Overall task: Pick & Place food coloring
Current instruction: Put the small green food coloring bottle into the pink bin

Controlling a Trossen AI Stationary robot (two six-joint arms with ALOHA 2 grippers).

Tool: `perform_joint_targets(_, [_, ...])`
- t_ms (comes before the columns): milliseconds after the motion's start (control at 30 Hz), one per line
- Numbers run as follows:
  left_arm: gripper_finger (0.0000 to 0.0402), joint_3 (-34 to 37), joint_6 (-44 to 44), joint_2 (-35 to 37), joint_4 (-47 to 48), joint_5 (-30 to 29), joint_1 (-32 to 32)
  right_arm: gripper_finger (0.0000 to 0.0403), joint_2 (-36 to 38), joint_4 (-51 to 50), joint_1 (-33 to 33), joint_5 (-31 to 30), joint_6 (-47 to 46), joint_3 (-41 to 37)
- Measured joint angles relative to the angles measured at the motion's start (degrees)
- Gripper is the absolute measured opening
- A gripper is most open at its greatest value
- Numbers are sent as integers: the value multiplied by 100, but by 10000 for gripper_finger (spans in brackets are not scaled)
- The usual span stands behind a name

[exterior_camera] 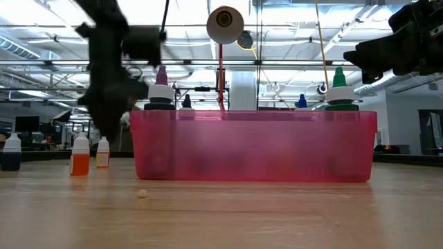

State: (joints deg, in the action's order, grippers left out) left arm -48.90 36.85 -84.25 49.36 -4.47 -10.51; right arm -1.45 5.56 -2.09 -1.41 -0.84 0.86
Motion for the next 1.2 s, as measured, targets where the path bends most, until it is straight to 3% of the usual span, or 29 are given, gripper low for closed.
perform_joint_targets(200, [68, -1767, -444, 0, 429, -13, 671, 130, 0, 0, 0, 2, 0, 0])
perform_joint_targets(400, [68, -4153, -1168, -338, 519, -237, 1144, 130, 0, -1, 0, 1, 0, -1])
perform_joint_targets(733, [68, -7757, -2321, -2703, 2402, -642, 1237, 130, -15, -2, 0, 0, 0, -1])
perform_joint_targets(833, [68, -8075, -2655, -3316, 2619, -627, 1233, 130, -17, -2, 0, 1, 0, -1])
perform_joint_targets(1200, [68, -7998, -2891, -4846, 2677, -536, 1366, 130, -20, -2, 1, 1, 0, 0])
